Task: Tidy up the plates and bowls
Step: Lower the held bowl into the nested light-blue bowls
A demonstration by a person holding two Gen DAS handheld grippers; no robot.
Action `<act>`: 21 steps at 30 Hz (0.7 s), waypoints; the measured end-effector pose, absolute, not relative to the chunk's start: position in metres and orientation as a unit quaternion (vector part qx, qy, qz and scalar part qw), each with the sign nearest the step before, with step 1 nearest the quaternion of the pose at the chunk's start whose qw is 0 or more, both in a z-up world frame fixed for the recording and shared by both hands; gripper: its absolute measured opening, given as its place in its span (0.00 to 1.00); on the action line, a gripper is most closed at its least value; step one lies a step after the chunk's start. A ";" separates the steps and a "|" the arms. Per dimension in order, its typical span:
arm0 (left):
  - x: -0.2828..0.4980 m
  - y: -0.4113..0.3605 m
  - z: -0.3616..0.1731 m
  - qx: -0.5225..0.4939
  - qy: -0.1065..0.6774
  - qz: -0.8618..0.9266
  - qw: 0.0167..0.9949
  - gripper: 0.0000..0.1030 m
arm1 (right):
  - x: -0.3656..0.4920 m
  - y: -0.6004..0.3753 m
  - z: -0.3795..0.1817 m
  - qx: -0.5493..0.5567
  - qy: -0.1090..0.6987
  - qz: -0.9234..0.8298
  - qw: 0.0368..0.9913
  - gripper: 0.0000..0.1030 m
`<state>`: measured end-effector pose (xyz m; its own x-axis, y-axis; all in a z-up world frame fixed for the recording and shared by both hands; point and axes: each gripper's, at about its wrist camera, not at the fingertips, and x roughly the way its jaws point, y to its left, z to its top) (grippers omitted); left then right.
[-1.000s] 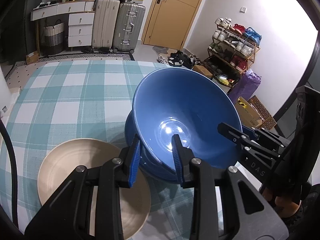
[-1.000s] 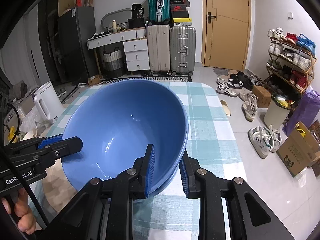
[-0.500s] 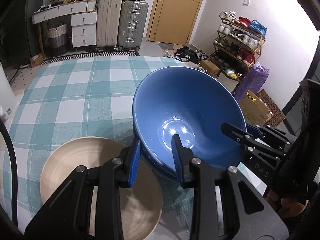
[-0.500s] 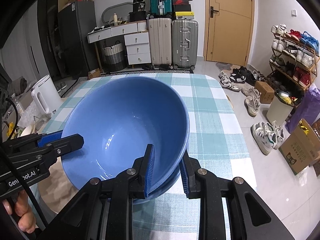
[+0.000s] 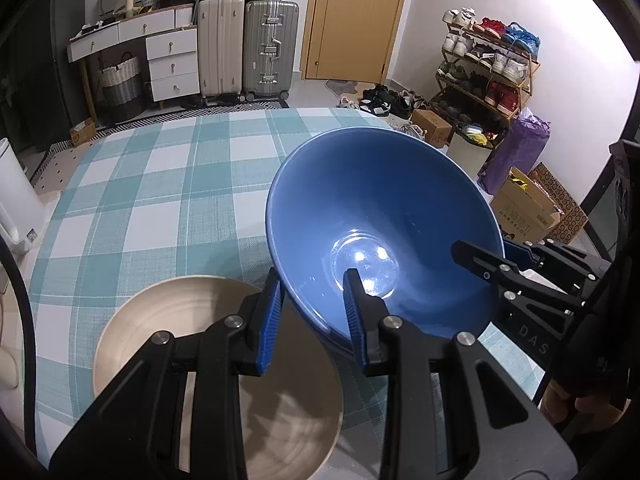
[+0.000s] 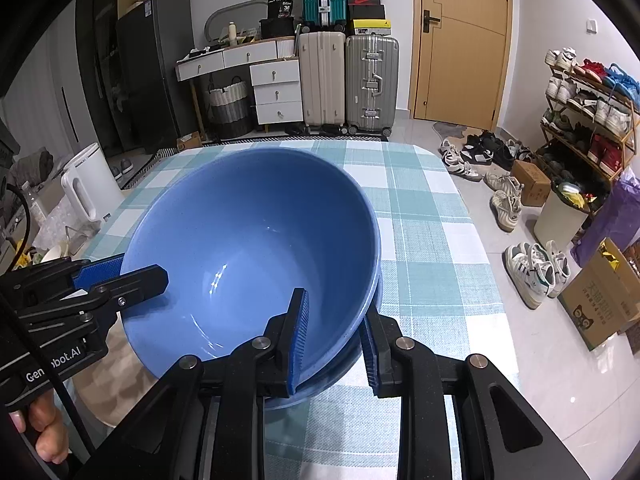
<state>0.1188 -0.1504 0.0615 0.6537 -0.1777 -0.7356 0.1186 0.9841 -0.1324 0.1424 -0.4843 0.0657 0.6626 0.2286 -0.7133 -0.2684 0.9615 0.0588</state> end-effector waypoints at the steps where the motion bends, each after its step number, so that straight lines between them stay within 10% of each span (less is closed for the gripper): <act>1: 0.120 -0.149 0.060 -0.037 0.410 -0.081 0.908 0.26 | 0.143 -0.484 0.064 -0.026 0.388 0.137 0.911 0.24; 21: 0.131 -0.132 0.045 -0.056 0.428 -0.077 0.899 0.27 | 0.144 -0.486 0.060 -0.018 0.387 0.145 0.911 0.33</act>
<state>0.1307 -0.1324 0.0447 0.6214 -0.1865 -0.7610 0.0906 0.9819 -0.1666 0.1442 -0.4859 0.0600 0.6588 0.2505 -0.7094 -0.2788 0.9571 0.0791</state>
